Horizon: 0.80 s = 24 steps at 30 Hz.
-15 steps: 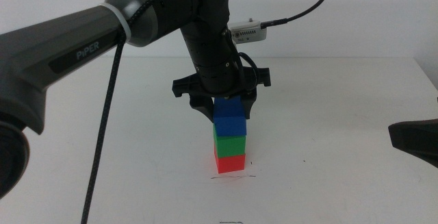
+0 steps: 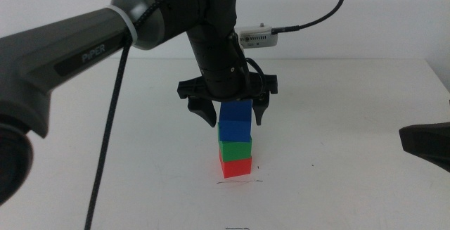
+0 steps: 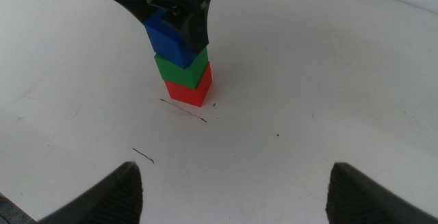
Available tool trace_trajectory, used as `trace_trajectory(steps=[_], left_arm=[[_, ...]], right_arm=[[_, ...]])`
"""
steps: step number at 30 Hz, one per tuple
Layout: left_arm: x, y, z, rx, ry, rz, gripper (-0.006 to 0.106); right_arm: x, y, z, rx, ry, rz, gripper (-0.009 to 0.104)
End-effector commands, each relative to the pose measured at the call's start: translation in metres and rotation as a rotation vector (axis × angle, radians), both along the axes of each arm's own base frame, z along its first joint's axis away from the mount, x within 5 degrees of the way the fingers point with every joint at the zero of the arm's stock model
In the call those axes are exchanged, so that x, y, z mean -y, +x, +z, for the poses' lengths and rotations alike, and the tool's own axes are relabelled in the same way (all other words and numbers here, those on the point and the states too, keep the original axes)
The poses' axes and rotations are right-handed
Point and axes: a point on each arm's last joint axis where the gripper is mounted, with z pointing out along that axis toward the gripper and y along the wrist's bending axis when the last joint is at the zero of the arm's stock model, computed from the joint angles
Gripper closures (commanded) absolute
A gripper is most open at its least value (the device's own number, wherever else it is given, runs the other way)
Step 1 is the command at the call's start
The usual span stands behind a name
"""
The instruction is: Stack red cubes first, then green, then blue cubes in a specific spot.
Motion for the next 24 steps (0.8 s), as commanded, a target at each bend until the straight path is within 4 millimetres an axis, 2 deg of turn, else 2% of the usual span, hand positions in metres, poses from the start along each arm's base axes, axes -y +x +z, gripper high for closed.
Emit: trace_trajectory(steps=[1,7,13,16,24], left_arm=[[-0.011,-0.020,0.045,0.032,-0.036,-0.019,0.012],[-0.028,-0.033,0.083,0.141,-0.058,-0.039,0.012],[-0.066,-0.059,0.140,0.324,-0.100,-0.106,0.012],[-0.086,-0.073,0.163,0.425,-0.067,-0.104,0.012],[-0.131,-0.107,0.192,0.603,0.086,-0.037,0.012]], right_arm=[[0.002,0.002,0.011,0.082,0.025,-0.009,0.012],[0.002,0.002,0.011,0.082,0.025,-0.009,0.012],[0.002,0.002,0.011,0.082,0.025,-0.009,0.012],[0.002,0.002,0.011,0.082,0.025,-0.009,0.012],[0.002,0.002,0.011,0.082,0.025,-0.009,0.012]])
